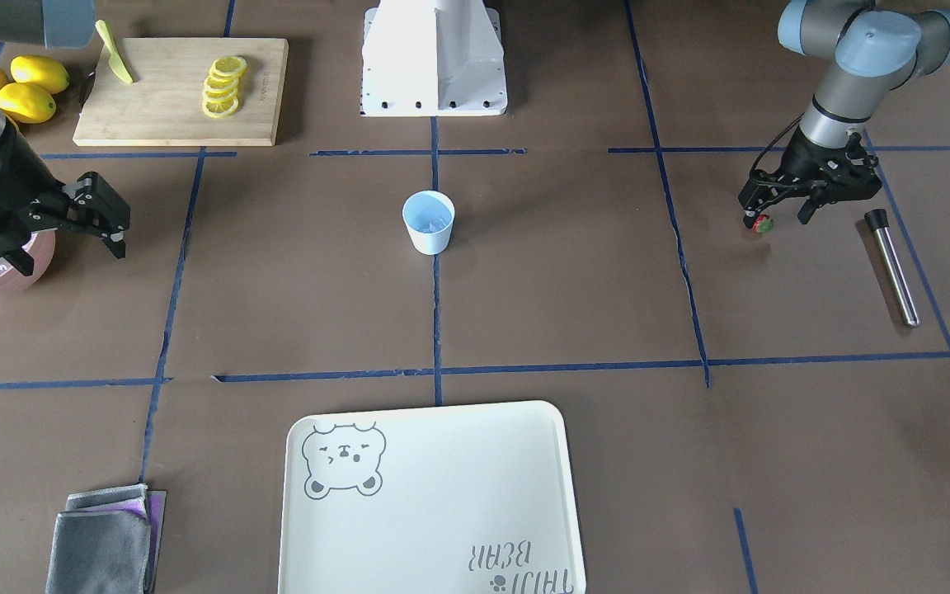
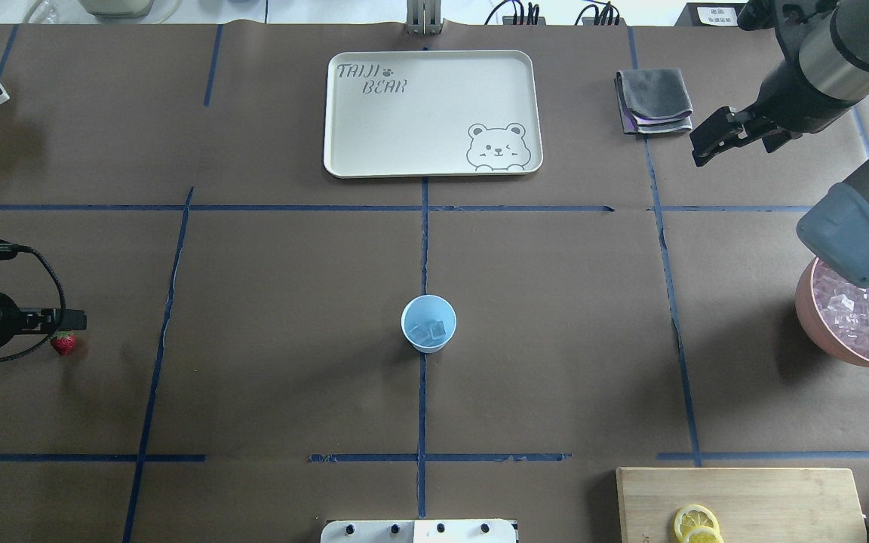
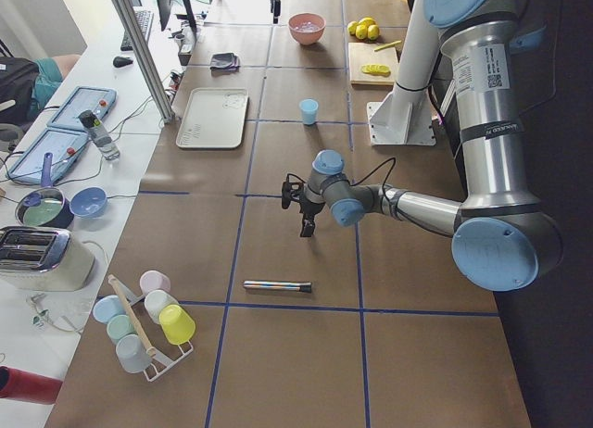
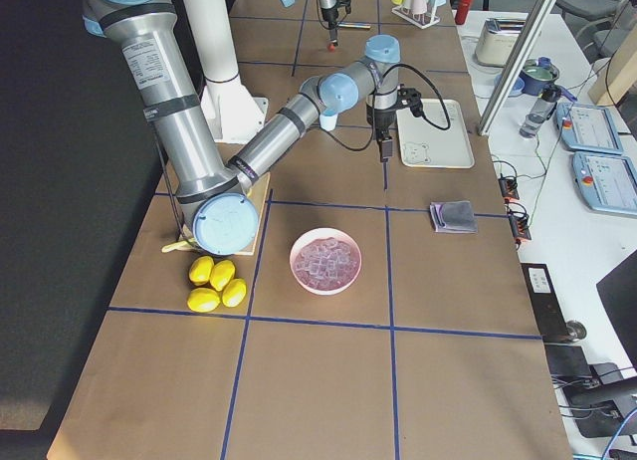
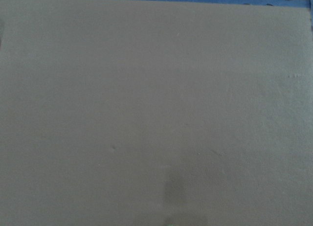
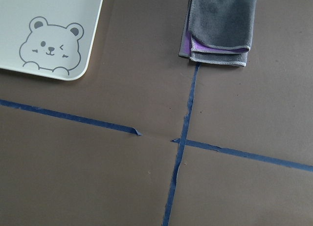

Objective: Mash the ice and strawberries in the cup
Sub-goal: 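Raise the right gripper away from the cup while the left gripper moves to the strawberry, then close the left gripper on the red strawberry and lift it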

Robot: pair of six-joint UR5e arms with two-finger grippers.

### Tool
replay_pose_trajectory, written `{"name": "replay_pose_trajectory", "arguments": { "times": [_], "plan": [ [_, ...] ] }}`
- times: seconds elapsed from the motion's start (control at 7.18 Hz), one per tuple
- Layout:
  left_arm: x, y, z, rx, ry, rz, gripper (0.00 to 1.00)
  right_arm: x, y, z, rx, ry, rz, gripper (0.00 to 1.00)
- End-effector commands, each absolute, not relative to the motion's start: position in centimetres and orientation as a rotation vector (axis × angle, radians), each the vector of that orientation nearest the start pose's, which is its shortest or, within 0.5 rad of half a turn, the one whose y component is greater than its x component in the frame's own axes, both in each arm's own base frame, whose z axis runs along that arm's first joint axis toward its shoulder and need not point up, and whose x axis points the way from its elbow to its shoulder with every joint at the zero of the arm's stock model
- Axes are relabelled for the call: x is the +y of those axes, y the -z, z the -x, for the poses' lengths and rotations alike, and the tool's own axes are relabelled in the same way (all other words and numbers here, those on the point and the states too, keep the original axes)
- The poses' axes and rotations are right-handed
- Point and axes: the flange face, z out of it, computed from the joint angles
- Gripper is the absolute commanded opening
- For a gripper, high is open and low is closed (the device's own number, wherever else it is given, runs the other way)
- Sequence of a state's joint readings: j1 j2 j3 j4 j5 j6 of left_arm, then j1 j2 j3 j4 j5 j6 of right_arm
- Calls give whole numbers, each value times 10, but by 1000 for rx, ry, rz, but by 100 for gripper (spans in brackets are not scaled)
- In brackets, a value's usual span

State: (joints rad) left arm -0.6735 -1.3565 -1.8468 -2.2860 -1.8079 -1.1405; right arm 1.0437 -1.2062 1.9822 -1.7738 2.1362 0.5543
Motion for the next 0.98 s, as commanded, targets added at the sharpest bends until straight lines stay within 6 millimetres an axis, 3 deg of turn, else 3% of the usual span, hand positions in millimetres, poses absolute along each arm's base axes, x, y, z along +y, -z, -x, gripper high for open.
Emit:
{"name": "replay_pose_trajectory", "arguments": {
  "times": [0.0,0.42,0.84],
  "plan": [
    [-357,-557,-284,777,129,-203,98,-526,-303,213,-756,129,-190,99],
    [-353,-565,-290,767,127,-185,95,-526,-306,213,-754,126,-186,99],
    [-351,-565,-291,768,124,-177,85,-525,-305,213,-756,127,-186,99]
  ]
}}
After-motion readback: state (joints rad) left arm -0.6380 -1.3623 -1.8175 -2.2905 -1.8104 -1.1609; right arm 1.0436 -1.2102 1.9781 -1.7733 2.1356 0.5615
